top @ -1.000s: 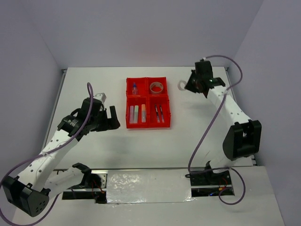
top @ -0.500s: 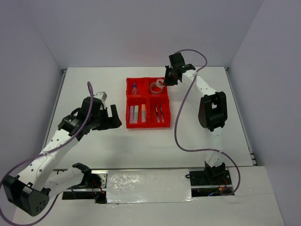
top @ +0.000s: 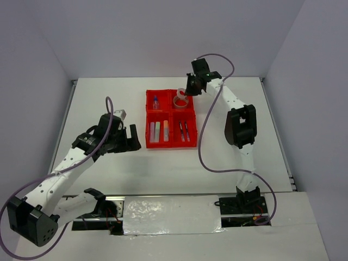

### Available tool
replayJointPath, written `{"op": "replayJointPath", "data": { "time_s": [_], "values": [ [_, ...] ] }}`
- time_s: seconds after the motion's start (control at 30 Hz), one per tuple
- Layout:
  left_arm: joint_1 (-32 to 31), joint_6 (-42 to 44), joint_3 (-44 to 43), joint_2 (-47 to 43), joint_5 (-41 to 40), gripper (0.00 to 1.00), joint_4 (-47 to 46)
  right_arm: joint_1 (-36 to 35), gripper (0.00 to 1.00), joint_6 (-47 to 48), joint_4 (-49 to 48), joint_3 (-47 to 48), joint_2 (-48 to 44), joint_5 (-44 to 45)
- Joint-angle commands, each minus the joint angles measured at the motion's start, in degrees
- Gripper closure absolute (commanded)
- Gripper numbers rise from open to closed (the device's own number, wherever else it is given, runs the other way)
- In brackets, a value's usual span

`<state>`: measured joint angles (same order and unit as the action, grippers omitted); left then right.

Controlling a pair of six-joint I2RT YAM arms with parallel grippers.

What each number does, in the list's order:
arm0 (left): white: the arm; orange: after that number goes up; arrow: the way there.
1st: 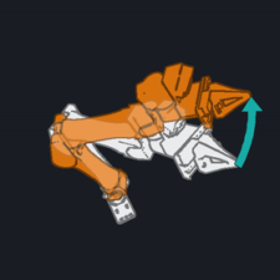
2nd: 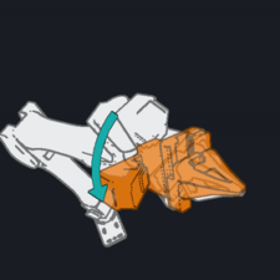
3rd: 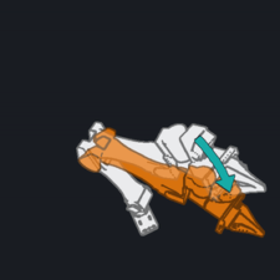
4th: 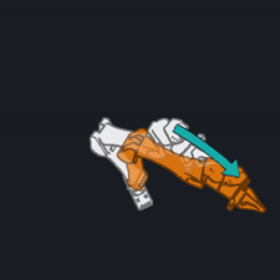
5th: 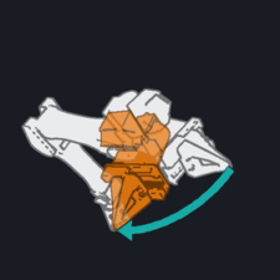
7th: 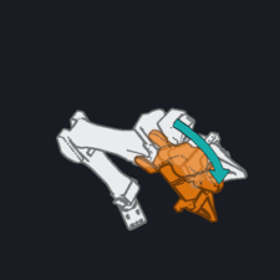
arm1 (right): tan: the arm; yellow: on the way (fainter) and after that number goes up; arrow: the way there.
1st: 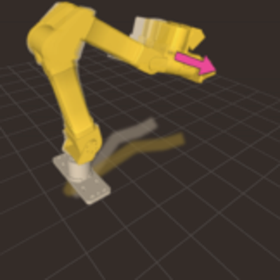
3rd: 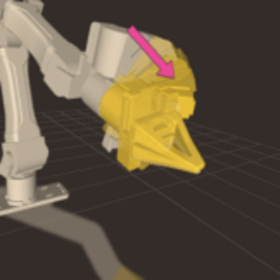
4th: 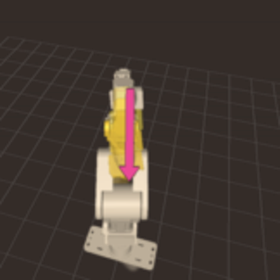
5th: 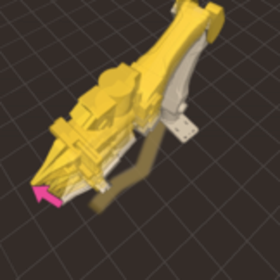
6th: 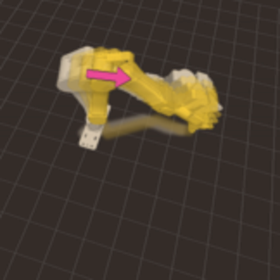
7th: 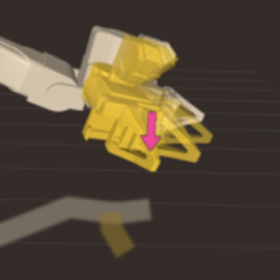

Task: Sort the stationery into containers
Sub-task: Place the stationery in the storage box, then reset both arms

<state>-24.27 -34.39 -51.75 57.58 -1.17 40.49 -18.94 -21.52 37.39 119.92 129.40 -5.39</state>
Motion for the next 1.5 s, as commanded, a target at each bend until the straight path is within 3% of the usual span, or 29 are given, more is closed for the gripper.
{"op": "replayJointPath", "data": {
  "time_s": [0.0, 0.13, 0.23, 0.4, 0.57, 0.63, 0.67, 0.73, 0.77, 0.83, 0.9, 1.03, 1.17, 1.33, 1.47],
  "values": [
    [0.2, 1.8, -0.6, 0.7, 0.1, 0.01, -1.8, -1.0, 0.88, 0.5, 1.5, 3.0, 1.7, 0.3],
    [0.2, 2.7, -1.3, 1.3, -0.3, 0.01, -1.7, -1.4, 0.81, 0.2, 1.6, 3.5, 2.2, 1.5],
    [0.2, 3.4, -1.6, 2.5, -0.5, 0.01, -1.6, -1.6, 0.65, 1.0, 1.5, 3.7, 2.0, 2.0],
    [0.2, 3.8, -2.5, 4.4, -0.6, 0.01, -2.0, -1.7, 0.49, 1.5, 1.3, 4.4, 0.9, 0.1],
    [0.3, 3.5, -8.0, 7.1, -5.1, 0.01, 0.9, -1.7, 0.47, 2.3, 3.7, 11.1, -2.6, -4.3],
    [0.9, 3.7, -14.1, 9.2, -8.0, 0.01, 2.7, -1.7, 0.43, 4.6, 5.2, 10.8, -8.5, -3.7],
    [1.4, 4.0, -19.2, 10.3, -10.5, 0.01, 5.0, -1.7, 0.33, 5.8, 5.5, 9.2, -14.4, -1.0],
    [3.4, 4.9, -24.6, 13.7, -12.4, 0.01, 6.9, -1.5, 0.27, 8.5, 6.1, 2.5, -21.1, 3.3],
    [4.2, 5.3, -30.0, 14.9, -14.2, 0.01, 8.5, -1.5, 0.15, 8.9, 7.9, 0.0, -27.8, 7.7],
    [5.2, 6.4, -35.9, 18.8, -17.1, 0.01, 10.5, -1.2, 0.11, 9.6, 10.8, -5.3, -34.3, 10.0],
    [5.2, 8.0, -43.9, 20.6, -20.6, 0.01, 12.8, -1.2, 0.00, 10.5, 15.3, -10.2, -43.5, 12.9],
    [5.2, 9.7, -51.3, 22.0, -25.2, 0.01, 15.8, -1.2, 0.00, 11.1, 20.8, -17.2, -57.2, 19.1],
    [5.2, 9.7, -46.3, 16.5, -22.3, 0.01, 14.2, -1.2, 0.00, 8.6, 25.1, -19.8, -70.7, 20.6],
    [5.2, 5.4, -34.3, 4.4, -23.9, 0.01, 12.3, -1.3, 0.00, 6.8, 34.2, -18.4, -77.2, 21.7],
    [5.2, 3.5, -23.5, -5.9, -25.4, 0.00, 9.1, -1.2, 0.00, 6.6, 33.7, -26.3, -83.3, 24.6]
  ]
}}
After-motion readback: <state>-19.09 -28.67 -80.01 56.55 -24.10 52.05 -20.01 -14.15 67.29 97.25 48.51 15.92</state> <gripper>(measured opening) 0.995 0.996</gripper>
